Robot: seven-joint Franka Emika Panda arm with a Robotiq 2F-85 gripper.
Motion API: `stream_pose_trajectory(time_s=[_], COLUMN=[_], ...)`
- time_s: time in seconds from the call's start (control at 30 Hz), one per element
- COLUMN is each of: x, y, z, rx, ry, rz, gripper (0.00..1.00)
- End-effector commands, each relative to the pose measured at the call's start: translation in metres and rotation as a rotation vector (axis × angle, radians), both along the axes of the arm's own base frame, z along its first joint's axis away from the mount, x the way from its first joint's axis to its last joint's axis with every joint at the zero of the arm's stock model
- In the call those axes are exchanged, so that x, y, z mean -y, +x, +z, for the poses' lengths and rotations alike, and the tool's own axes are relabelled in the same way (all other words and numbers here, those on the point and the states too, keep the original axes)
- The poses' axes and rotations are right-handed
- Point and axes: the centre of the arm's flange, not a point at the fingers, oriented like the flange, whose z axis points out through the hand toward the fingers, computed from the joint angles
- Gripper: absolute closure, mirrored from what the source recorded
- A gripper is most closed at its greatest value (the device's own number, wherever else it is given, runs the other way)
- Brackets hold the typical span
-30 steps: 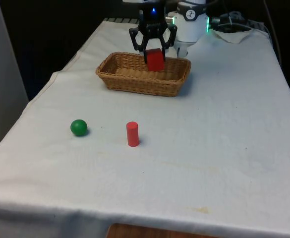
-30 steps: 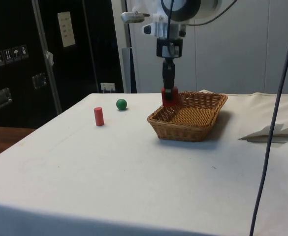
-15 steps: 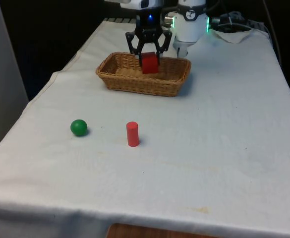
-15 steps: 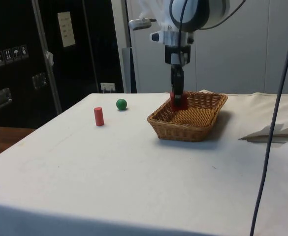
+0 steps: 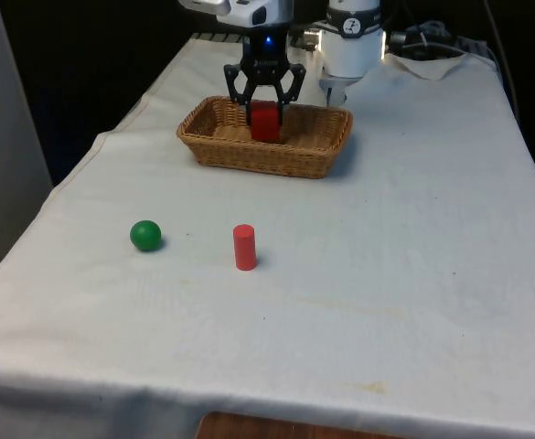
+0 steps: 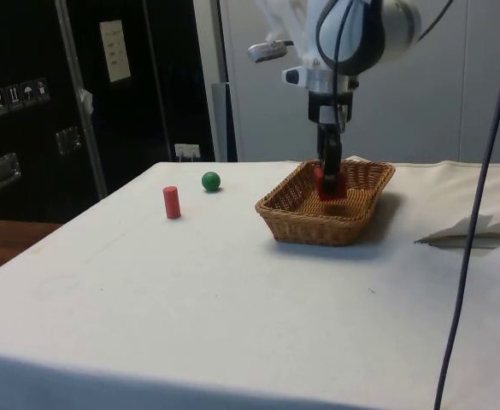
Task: Pick up the object to the left of the cylinder and place it into the basket.
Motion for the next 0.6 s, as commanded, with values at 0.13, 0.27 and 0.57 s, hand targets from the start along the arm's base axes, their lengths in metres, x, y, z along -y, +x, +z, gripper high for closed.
stream_pose_trajectory(time_s=[0.13,0.27,0.57], x=[-0.001,-0.002,-0.002], y=[-0.008,-0.010,-0.011], z=[-0.002,-0.006,-0.010], rx=[0.023,0.013,-0.006], ry=[-0.002,-0.006,-0.011], rz=[-0.002,-0.003,-0.004], gripper=[1.00,1.00,1.00])
